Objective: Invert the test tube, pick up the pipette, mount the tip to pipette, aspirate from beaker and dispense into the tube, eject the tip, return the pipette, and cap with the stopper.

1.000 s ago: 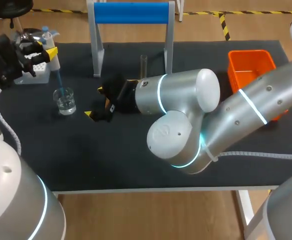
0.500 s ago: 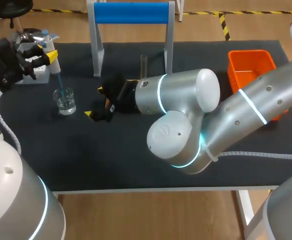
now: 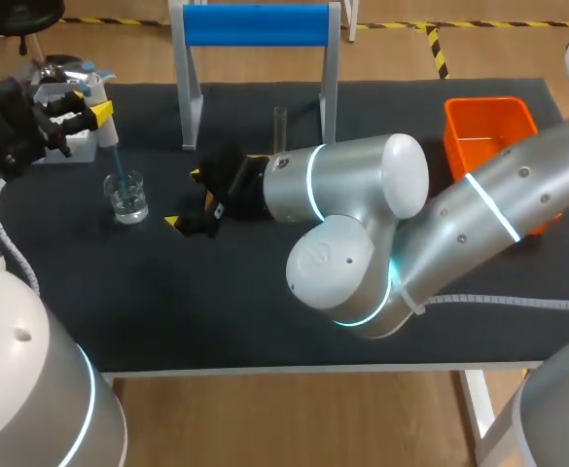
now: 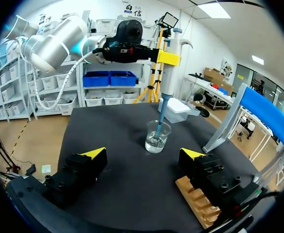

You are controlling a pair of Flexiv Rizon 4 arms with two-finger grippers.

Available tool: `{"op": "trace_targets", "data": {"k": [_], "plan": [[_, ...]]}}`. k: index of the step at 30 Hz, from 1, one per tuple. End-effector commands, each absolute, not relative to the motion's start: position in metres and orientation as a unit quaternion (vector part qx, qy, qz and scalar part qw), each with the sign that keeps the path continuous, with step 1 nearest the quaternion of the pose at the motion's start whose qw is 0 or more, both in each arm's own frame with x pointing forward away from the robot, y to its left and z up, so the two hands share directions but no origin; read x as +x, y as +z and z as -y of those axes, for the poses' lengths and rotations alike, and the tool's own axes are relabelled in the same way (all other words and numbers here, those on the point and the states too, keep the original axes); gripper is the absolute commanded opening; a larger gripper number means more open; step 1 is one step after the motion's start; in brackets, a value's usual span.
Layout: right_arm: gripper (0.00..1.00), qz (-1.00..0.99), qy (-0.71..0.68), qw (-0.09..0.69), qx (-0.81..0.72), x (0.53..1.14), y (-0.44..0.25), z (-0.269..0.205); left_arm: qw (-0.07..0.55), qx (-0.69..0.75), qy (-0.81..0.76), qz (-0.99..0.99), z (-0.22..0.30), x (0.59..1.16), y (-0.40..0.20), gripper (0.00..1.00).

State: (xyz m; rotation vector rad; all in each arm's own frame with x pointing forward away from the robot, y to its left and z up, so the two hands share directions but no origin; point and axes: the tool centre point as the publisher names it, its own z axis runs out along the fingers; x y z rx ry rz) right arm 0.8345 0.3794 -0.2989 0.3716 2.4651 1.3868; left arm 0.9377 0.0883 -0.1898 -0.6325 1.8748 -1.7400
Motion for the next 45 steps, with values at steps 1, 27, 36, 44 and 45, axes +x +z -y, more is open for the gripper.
{"op": "trace_targets", "data": {"k": [1,27,36,44,45], "plan": [[1.00,-0.854,0.483,0.144,0.129,0.8342,-0.3005,-0.3795,0.250,-0.233,-0.640,-0.688,-0.0889,0.9392,-0.1909,0.00],[1.00,-0.854,0.483,0.144,0.129,0.8342,-0.3005,-0.3795,0.241,-0.241,-0.640,-0.688,-0.0880,0.9402,-0.1941,0.00],[1.00,-0.854,0.483,0.144,0.129,0.8342,-0.3005,-0.3795,0.245,-0.240,-0.637,-0.690,-0.0879,0.9406,-0.1940,0.00],[1.00,-0.854,0.483,0.144,0.129,0.8342,-0.3005,-0.3795,0.245,-0.242,-0.640,-0.687,-0.0885,0.9407,-0.1938,0.00],[1.00,-0.854,0.483,0.144,0.129,0.8342,-0.3005,-0.3795,0.245,-0.242,-0.640,-0.687,-0.0885,0.9407,-0.1938,0.00]]}}
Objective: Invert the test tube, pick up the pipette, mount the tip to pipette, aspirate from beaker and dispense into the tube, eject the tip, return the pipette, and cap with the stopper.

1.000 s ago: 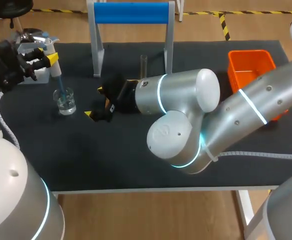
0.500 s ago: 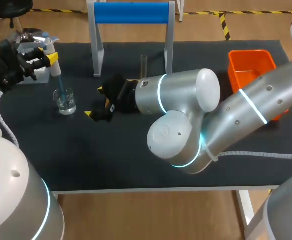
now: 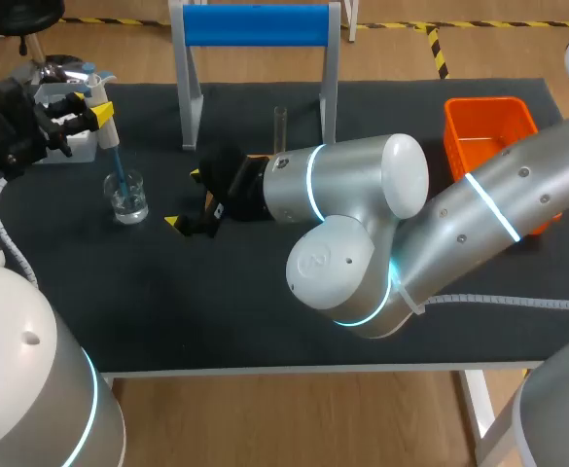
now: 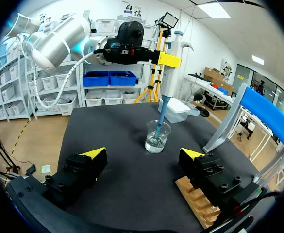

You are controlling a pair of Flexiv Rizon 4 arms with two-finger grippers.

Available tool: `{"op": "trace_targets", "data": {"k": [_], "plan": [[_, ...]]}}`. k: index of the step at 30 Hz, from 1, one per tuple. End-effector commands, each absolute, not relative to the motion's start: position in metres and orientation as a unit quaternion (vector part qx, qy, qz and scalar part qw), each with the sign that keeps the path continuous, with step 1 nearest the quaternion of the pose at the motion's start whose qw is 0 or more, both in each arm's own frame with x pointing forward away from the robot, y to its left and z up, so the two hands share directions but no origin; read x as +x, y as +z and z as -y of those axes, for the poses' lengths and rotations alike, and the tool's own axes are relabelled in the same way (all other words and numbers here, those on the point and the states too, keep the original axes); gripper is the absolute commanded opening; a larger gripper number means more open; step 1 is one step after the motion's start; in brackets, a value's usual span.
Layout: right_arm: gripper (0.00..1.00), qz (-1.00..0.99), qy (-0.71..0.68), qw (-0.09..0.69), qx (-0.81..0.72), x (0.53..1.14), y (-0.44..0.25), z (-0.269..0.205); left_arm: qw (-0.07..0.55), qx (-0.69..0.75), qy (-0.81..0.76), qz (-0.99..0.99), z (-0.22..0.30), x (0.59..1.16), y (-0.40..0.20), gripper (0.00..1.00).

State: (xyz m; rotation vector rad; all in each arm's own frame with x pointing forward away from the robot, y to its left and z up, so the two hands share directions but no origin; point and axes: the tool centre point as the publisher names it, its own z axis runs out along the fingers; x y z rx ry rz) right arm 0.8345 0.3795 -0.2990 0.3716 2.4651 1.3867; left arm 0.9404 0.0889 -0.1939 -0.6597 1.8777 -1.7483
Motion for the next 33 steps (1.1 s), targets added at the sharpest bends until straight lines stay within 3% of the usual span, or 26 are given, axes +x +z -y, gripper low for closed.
{"op": "trace_targets", "data": {"k": [1,12,33], "plan": [[1.00,-0.854,0.483,0.144,0.129,0.834,-0.301,-0.379,0.245,-0.242,-0.640,-0.687,-0.089,0.941,-0.194,0.00],[1.00,-0.854,0.483,0.144,0.129,0.834,-0.301,-0.379,0.245,-0.242,-0.640,-0.687,-0.089,0.941,-0.194,0.00],[1.00,-0.819,0.572,0.043,0.011,0.838,-0.224,-0.336,0.245,-0.242,-0.640,-0.687,-0.089,0.941,-0.194,0.00]]}}
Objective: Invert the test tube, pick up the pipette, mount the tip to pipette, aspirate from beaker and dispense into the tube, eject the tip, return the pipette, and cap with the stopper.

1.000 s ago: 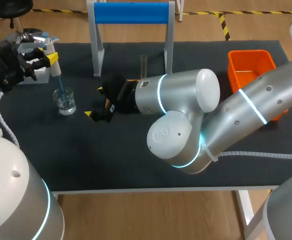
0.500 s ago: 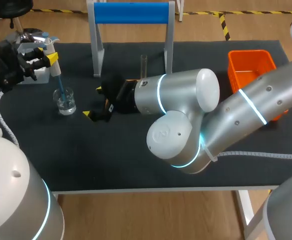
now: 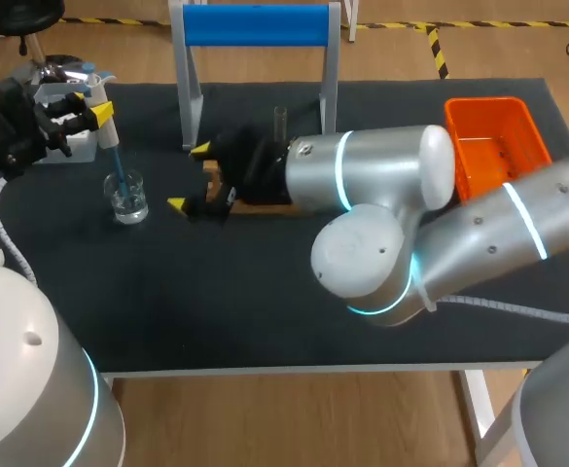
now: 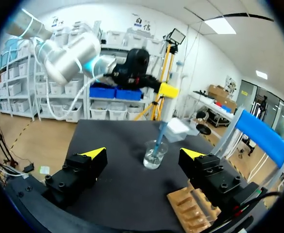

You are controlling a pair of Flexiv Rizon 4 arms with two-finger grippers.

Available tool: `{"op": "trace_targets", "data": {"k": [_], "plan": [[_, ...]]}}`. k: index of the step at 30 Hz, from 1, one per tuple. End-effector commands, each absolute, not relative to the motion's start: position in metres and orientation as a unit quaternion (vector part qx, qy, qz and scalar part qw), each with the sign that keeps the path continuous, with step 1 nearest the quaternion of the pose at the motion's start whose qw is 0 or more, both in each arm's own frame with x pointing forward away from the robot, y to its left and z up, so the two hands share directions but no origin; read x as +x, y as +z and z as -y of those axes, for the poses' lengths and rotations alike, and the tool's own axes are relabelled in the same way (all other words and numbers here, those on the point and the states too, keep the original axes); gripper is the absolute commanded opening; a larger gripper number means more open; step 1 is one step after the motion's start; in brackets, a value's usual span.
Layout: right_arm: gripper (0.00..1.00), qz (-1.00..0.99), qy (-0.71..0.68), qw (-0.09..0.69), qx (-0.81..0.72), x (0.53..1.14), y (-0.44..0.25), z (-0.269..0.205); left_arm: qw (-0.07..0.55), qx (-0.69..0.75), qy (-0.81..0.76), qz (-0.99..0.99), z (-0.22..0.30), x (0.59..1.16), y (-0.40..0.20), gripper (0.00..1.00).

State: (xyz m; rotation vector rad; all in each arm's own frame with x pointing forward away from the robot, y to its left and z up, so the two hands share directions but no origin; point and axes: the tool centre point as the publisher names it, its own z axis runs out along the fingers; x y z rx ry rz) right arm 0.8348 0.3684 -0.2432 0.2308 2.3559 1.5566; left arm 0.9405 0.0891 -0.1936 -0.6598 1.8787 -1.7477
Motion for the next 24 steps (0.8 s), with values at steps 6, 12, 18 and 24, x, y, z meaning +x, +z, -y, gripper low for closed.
{"op": "trace_targets", "data": {"k": [6,12,18,24], "plan": [[1.00,-0.796,0.605,0.010,-0.017,0.846,-0.192,-0.320,0.245,-0.242,-0.640,-0.687,-0.089,0.941,-0.194,0.00],[1.00,-0.778,0.625,-0.019,-0.063,0.853,-0.162,-0.308,0.245,-0.242,-0.640,-0.687,-0.089,0.941,-0.194,0.00],[1.00,-0.762,0.637,-0.065,-0.095,0.859,-0.138,-0.299,0.245,-0.242,-0.640,-0.687,-0.089,0.941,-0.194,0.00],[1.00,-0.746,0.648,-0.092,-0.123,0.864,-0.118,-0.298,0.245,-0.242,-0.640,-0.687,-0.089,0.941,-0.194,0.00]]}}
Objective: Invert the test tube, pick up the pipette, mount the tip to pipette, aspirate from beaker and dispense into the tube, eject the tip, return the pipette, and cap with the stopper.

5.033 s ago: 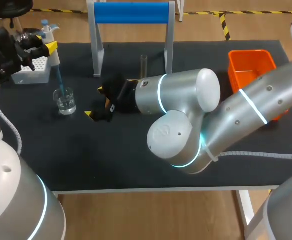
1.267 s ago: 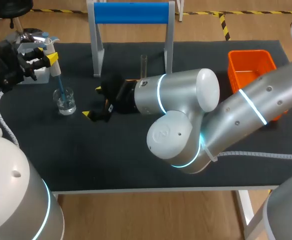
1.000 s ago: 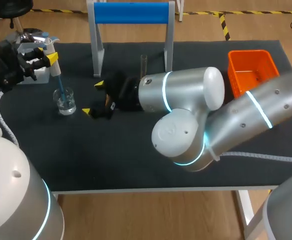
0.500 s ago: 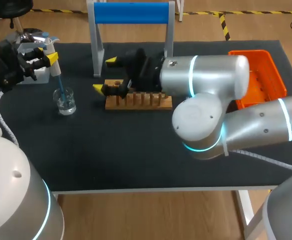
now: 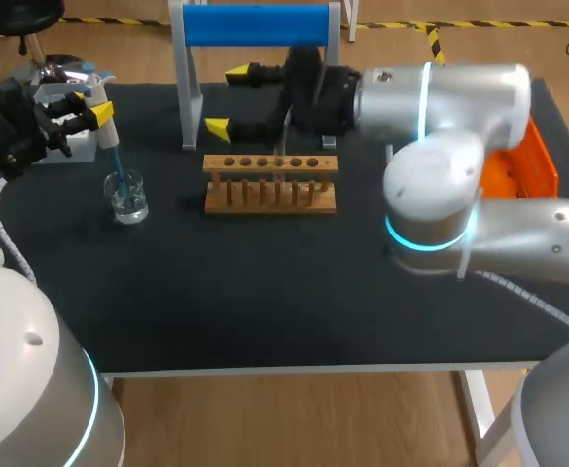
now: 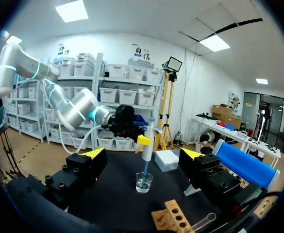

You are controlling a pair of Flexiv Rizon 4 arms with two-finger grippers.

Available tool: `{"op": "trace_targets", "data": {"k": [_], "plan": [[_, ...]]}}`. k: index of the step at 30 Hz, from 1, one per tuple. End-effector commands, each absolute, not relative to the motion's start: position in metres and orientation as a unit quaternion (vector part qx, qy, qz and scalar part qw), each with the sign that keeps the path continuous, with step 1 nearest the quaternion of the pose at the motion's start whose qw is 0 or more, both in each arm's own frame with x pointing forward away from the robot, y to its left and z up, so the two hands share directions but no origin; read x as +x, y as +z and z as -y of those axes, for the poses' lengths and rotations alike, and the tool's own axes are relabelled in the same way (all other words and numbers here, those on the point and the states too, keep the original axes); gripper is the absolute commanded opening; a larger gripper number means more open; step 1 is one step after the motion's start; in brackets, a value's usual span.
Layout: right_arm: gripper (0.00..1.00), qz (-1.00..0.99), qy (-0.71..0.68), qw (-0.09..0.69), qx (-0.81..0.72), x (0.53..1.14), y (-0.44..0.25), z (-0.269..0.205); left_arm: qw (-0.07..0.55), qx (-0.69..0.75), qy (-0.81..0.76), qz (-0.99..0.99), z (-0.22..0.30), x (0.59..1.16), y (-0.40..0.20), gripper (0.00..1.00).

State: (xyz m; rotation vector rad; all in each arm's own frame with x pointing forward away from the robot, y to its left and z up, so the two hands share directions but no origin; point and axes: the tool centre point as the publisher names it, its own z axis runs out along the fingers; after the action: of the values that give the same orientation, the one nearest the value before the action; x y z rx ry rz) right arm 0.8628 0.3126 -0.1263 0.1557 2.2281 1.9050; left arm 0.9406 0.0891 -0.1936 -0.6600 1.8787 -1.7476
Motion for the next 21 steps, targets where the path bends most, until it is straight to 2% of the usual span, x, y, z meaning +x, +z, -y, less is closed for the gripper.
{"op": "trace_targets", "data": {"k": [1,21], "plan": [[1.00,-0.741,0.652,-0.099,-0.127,0.865,-0.115,-0.299,0.245,-0.242,-0.640,-0.687,-0.089,0.941,-0.194,0.00],[1.00,-0.714,0.661,-0.130,-0.192,0.889,-0.069,-0.347,0.245,-0.242,-0.640,-0.687,-0.089,0.941,-0.194,0.00]]}}
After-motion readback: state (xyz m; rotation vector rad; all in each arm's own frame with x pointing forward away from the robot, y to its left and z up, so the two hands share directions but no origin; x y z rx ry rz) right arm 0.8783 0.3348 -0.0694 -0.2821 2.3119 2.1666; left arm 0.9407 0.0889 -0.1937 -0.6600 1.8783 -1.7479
